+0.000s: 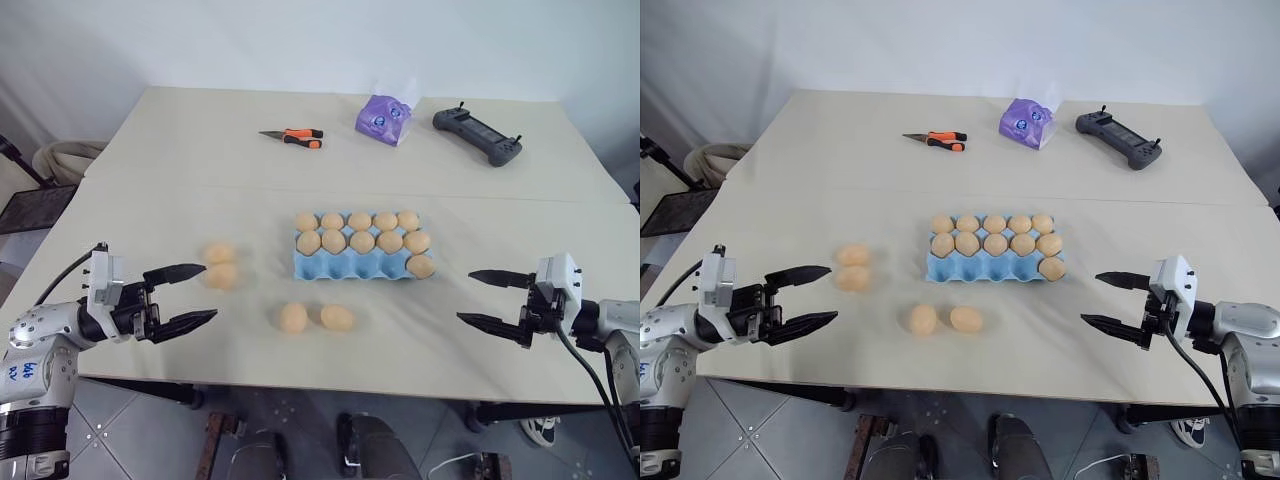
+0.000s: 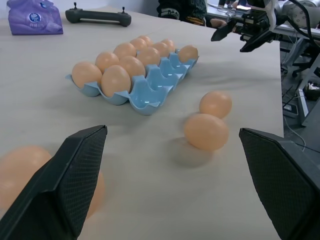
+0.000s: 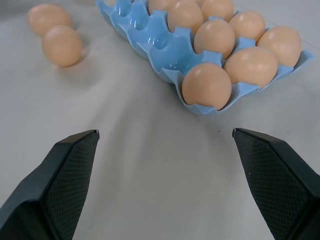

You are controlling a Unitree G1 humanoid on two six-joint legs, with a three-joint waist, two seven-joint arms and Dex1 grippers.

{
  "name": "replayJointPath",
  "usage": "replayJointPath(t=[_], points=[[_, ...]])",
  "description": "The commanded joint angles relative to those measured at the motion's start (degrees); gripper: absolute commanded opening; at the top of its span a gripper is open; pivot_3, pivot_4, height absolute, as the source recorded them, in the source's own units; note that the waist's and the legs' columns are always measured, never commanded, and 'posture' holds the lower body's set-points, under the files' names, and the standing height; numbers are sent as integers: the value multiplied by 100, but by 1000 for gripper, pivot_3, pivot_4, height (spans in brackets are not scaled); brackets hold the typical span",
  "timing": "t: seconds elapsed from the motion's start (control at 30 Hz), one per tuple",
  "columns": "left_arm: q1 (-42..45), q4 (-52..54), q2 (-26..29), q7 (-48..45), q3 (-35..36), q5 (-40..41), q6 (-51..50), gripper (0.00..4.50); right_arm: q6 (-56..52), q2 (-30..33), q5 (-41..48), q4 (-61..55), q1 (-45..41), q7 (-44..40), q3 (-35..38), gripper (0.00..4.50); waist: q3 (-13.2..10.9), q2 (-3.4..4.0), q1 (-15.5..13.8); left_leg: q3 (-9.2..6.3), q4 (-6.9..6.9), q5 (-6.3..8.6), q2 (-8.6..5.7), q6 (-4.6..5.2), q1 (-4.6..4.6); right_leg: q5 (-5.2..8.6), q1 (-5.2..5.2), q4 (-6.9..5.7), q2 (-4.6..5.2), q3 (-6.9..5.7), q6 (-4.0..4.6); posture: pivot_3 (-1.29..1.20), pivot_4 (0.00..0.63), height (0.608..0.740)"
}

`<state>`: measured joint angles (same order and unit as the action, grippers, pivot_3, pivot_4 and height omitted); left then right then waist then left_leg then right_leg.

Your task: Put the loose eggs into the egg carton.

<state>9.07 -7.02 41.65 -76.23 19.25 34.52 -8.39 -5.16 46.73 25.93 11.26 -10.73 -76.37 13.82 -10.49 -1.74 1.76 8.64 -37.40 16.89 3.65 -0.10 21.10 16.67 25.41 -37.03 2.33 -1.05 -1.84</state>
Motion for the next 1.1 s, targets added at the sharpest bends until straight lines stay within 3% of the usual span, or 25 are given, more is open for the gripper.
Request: replayJointPath(t=[0.03, 0.57, 1.1], points=[[42, 123, 40, 68, 161, 52, 138, 4500, -9, 72, 75, -55, -103, -6, 69, 4473, 0, 0, 0, 0, 0, 0, 0, 0, 0, 0, 0, 0, 0, 0, 0, 0, 150, 740], [-78, 355, 76, 260, 180, 141, -164, 4500, -415, -37, 322, -451, -37, 343, 212, 4473, 0, 0, 8, 0, 1, 0, 1, 0, -1, 0, 0, -1, -1, 0, 0, 0, 150, 740], [-559, 467, 177, -383, 308, 255, -10, 4500, -2061, -325, 1015, -2956, 782, 1794, 50, 4473, 0, 0, 0, -4, 7, 1, 0, 1, 3, 1, 0, 8, 3, -1, 1, 0, 150, 740]])
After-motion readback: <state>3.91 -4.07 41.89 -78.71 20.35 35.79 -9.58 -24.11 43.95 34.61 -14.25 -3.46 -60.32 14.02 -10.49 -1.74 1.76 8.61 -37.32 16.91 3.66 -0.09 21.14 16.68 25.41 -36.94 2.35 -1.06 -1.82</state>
